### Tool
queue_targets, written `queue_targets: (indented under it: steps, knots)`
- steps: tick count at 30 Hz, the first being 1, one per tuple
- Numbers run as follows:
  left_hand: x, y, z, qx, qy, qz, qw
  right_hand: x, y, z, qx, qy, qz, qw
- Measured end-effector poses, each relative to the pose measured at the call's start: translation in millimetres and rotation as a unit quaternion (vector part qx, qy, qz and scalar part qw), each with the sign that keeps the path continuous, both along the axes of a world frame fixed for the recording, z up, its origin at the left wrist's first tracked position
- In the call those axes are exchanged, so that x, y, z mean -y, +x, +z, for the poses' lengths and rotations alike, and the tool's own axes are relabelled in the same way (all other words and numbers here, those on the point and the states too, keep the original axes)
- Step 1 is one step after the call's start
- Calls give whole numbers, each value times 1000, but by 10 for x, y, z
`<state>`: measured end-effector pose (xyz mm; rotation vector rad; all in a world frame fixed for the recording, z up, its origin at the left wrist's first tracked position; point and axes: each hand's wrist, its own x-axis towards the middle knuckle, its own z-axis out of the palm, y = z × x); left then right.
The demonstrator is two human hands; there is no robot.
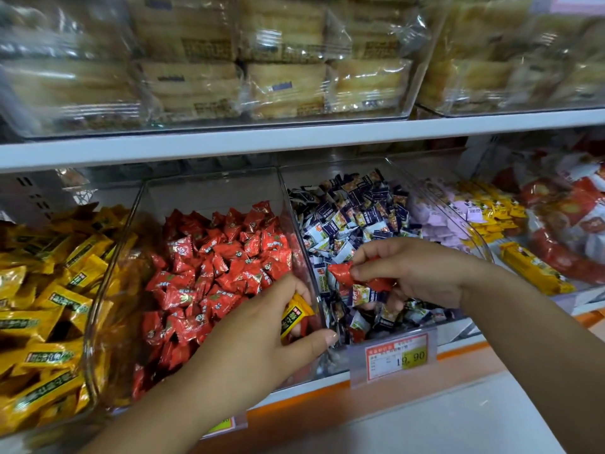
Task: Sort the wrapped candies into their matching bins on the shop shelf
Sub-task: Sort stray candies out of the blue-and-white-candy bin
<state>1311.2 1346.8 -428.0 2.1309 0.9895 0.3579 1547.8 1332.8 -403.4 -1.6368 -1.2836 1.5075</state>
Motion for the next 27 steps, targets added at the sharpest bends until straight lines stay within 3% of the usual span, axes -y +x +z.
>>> queue_targets:
  steps: [7, 12, 19, 24, 27]
  knots:
    - [3, -2, -7, -17, 13, -3, 1000, 12, 0, 11, 112, 44, -23, 992]
    - [-6, -5, -19, -20, 15, -4, 1000, 30, 6, 114, 115, 67, -43, 990]
    - [11, -2, -34, -17, 20, -6, 1000, -159, -437, 305, 123, 226, -75, 963]
    - [-4, -6, -56, -22, 35, -9, 999, -388, -829, 318, 145, 307, -51, 939]
    - [-14, -4, -57, -21, 32, -10, 999, -445, -913, 339, 134, 289, 2, 948]
